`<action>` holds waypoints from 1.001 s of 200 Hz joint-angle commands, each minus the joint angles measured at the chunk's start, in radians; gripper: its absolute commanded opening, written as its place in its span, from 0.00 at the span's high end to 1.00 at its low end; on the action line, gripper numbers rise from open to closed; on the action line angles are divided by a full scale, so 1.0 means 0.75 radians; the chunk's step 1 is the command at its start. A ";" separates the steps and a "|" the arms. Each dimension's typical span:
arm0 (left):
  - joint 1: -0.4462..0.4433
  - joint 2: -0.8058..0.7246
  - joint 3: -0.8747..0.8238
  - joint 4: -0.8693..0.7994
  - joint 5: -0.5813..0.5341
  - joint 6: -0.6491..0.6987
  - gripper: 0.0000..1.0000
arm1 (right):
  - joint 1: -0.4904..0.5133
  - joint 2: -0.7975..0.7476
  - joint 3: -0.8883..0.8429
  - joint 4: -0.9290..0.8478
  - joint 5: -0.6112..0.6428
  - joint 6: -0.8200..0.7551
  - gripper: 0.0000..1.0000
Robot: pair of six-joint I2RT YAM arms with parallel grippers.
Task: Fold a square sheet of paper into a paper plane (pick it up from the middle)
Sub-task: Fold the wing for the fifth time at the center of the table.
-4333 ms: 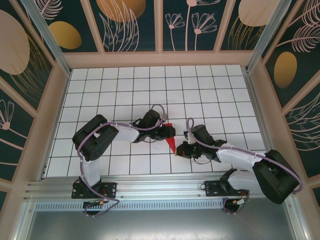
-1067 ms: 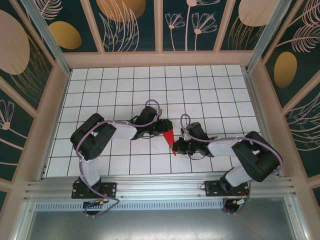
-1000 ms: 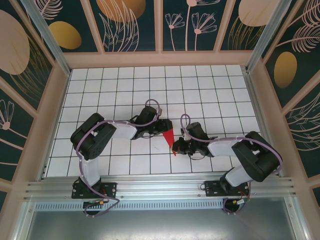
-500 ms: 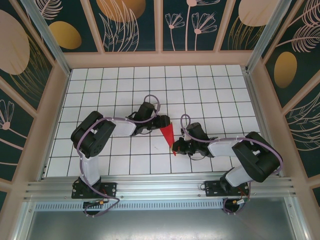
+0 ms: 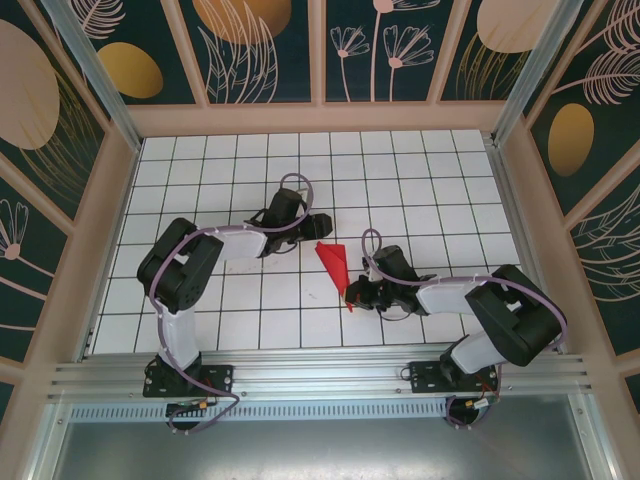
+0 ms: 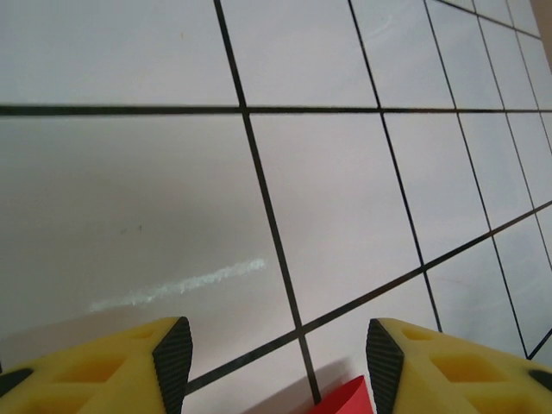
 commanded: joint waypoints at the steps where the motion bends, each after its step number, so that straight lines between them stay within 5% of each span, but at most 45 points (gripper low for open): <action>1: 0.004 -0.123 0.033 -0.080 -0.003 0.041 0.42 | 0.004 0.038 -0.038 -0.280 0.118 -0.020 1.00; 64: -0.015 -0.344 -0.318 0.201 0.313 -0.222 0.54 | 0.004 0.020 0.008 -0.300 0.121 -0.028 1.00; 126: -0.152 -0.298 -0.374 0.251 0.289 -0.267 0.56 | 0.003 0.028 0.016 -0.287 0.123 -0.027 1.00; 200: -0.169 -0.076 -0.311 0.287 0.276 -0.287 0.57 | 0.004 0.036 0.036 -0.289 0.129 -0.037 1.00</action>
